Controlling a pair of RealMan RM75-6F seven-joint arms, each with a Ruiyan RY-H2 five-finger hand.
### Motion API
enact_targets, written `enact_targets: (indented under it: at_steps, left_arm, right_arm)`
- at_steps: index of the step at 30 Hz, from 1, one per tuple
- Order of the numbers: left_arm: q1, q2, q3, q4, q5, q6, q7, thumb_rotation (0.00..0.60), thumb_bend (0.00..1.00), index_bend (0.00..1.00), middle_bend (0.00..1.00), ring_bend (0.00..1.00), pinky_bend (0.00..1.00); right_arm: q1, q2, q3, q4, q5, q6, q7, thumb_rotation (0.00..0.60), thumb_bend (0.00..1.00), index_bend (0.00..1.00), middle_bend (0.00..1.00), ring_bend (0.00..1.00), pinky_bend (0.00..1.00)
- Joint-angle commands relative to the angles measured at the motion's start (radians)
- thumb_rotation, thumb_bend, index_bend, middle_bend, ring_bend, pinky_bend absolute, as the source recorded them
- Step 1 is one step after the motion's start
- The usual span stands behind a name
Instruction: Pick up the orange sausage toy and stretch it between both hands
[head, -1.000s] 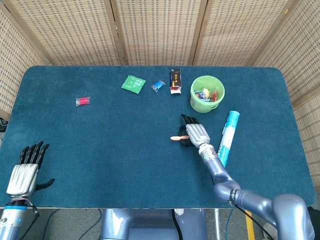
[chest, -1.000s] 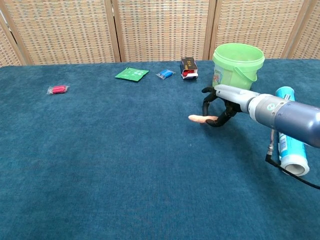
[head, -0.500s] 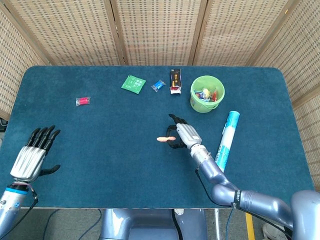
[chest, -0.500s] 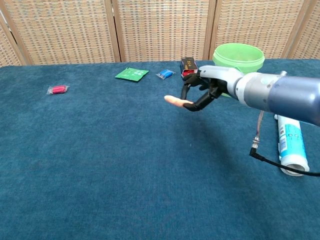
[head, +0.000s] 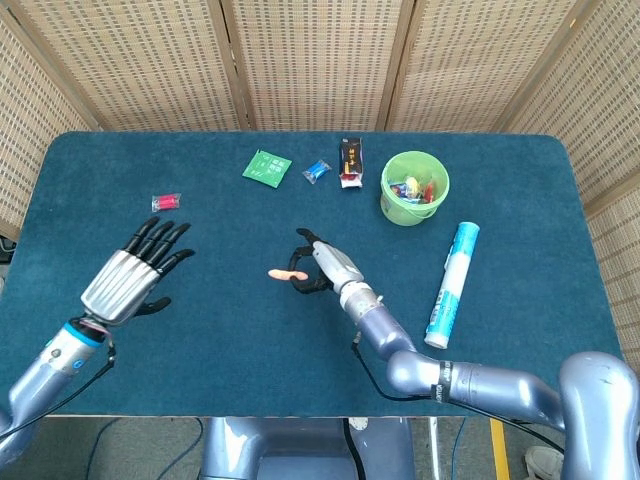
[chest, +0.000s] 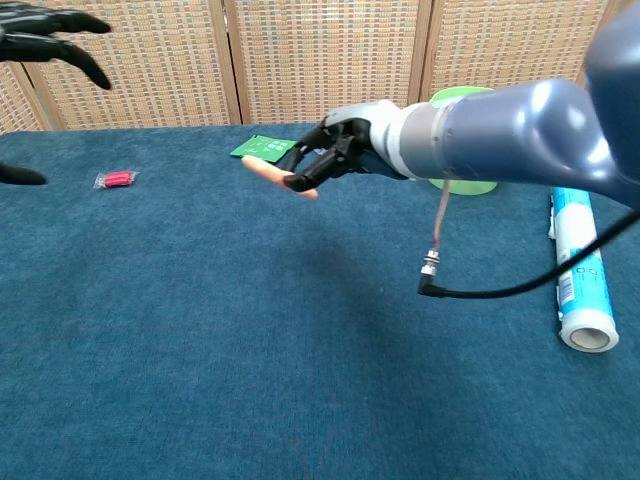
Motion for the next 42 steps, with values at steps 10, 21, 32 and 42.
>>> enact_targets:
  at_steps: [10, 21, 32, 42]
  left_arm:
    - [-0.125, -0.174, -0.026, 0.084, 0.001, -0.055, 0.061, 0.6, 0.19, 0.38, 0.0, 0.0, 0.0]
    - [-0.162, -0.256, -0.012, 0.105, -0.008, -0.05, 0.132, 0.6, 0.22, 0.43, 0.0, 0.0, 0.0]
    - [-0.189, -0.341, -0.021, 0.14, -0.061, -0.059, 0.208, 0.6, 0.24, 0.44, 0.0, 0.0, 0.0]
    - [-0.226, -0.395, -0.022, 0.15, -0.094, -0.082, 0.237, 0.6, 0.27, 0.47, 0.0, 0.0, 0.0]
  right_arm:
    - [0.097, -0.018, -0.023, -0.044, 0.118, 0.084, -0.059, 0.6, 0.65, 0.7, 0.11, 0.0, 0.0]
    - [0.097, -0.011, -0.039, -0.058, 0.113, 0.108, -0.058, 0.6, 0.66, 0.7, 0.11, 0.0, 0.0]
    - [0.085, -0.002, -0.045, -0.05, 0.103, 0.087, -0.032, 0.6, 0.66, 0.7, 0.11, 0.0, 0.0]
    - [0.08, 0.005, -0.052, -0.047, 0.087, 0.071, -0.015, 0.6, 0.66, 0.7, 0.11, 0.0, 0.0]
